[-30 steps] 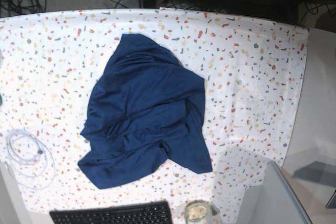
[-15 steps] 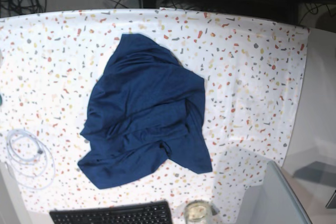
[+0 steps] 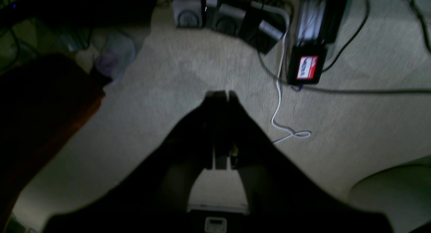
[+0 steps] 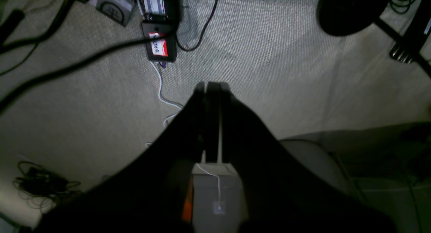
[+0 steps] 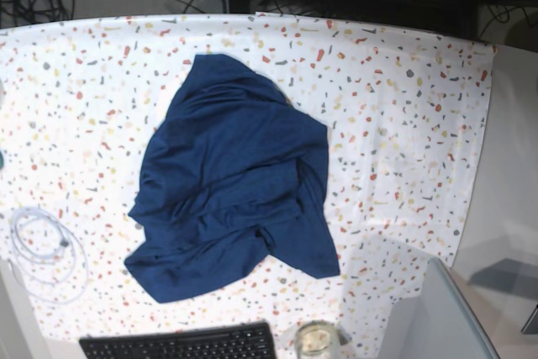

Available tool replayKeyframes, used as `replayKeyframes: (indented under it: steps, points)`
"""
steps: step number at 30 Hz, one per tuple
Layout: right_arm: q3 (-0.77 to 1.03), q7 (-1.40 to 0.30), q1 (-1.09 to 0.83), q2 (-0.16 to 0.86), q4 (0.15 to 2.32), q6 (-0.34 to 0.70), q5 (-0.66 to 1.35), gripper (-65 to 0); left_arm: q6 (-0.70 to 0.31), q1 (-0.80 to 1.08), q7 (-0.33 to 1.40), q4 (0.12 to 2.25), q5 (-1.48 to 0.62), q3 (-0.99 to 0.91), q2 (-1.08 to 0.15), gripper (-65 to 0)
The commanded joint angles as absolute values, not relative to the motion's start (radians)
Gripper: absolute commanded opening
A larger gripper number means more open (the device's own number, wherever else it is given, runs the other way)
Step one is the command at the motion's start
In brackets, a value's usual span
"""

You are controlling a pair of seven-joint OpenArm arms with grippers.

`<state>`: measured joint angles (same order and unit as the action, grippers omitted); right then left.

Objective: Layout the t-shirt on the table in an organized manner, then fold the t-shirt properly

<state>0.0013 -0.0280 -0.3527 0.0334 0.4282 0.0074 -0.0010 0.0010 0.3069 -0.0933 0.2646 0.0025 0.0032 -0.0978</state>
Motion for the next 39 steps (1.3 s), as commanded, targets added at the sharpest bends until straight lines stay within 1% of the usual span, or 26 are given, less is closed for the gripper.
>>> replayKeyframes:
  steps: [1,5,11,13,20,24,28,31,33,34,36,37,38,39]
  points:
    - [0.005,-0.050,-0.384,0.036,0.464,0.005,0.002,-64.7,0.005,0.337,-0.102,0.298,0.005,0.004,-0.102,-65.0]
    - [0.005,-0.120,-0.522,0.036,0.685,0.007,0.002,-64.7,0.005,0.483,-0.096,0.521,0.005,0.005,-0.110,-65.0]
    - [0.007,-0.278,-0.797,0.039,1.205,0.007,0.002,-64.7,0.004,0.739,-0.094,0.928,-0.005,0.002,-0.151,-65.0]
    - [0.033,-0.317,-0.877,0.035,1.351,0.007,0.002,-64.7,0.004,0.820,-0.094,1.061,-0.005,-0.002,-0.166,-65.0]
    - [0.058,-0.386,-1.076,0.030,1.709,0.007,0.002,-64.7,0.004,1.058,-0.094,1.463,-0.007,-0.007,-0.242,-65.0]
    - [0.058,-0.390,-1.147,0.031,1.899,0.007,0.002,-64.7,0.004,1.135,-0.094,1.670,-0.008,-0.007,-0.266,-65.0]
    - [0.045,-0.381,-1.125,0.031,2.034,0.007,0.002,-64.8,0.004,1.130,-0.094,1.825,-0.008,0.002,-0.257,-65.0]
    - [0.007,-0.371,-1.043,0.031,2.038,0.007,0.002,-64.2,0.004,1.070,-0.091,1.900,-0.008,0.018,-0.223,-65.0]
    - [-0.035,-0.371,-1.006,0.031,2.038,0.007,0.004,-64.1,0.004,1.012,-0.028,1.937,-0.008,0.025,-0.197,-65.0]
    - [-0.061,-0.369,-0.987,0.035,2.038,0.007,0.004,-63.9,0.004,0.977,0.036,1.952,-0.012,0.028,-0.182,-65.0]
    - [-0.104,-0.372,-0.934,0.038,2.038,0.007,0.015,-60.9,0.005,0.892,0.180,1.962,-0.054,0.028,-0.142,-65.0]
    - [-0.116,-0.372,-0.908,0.038,2.035,0.007,0.038,-57.9,0.005,0.849,0.255,1.957,-0.087,0.024,-0.124,-65.0]
    - [-0.120,-0.375,-0.872,0.038,2.032,0.007,0.064,-53.4,0.005,0.803,0.341,1.954,-0.124,0.021,-0.111,-65.0]
    - [-0.120,-0.375,-0.845,0.038,2.031,0.007,0.090,-49.2,0.005,0.769,0.406,1.948,-0.154,0.021,-0.108,-60.4]
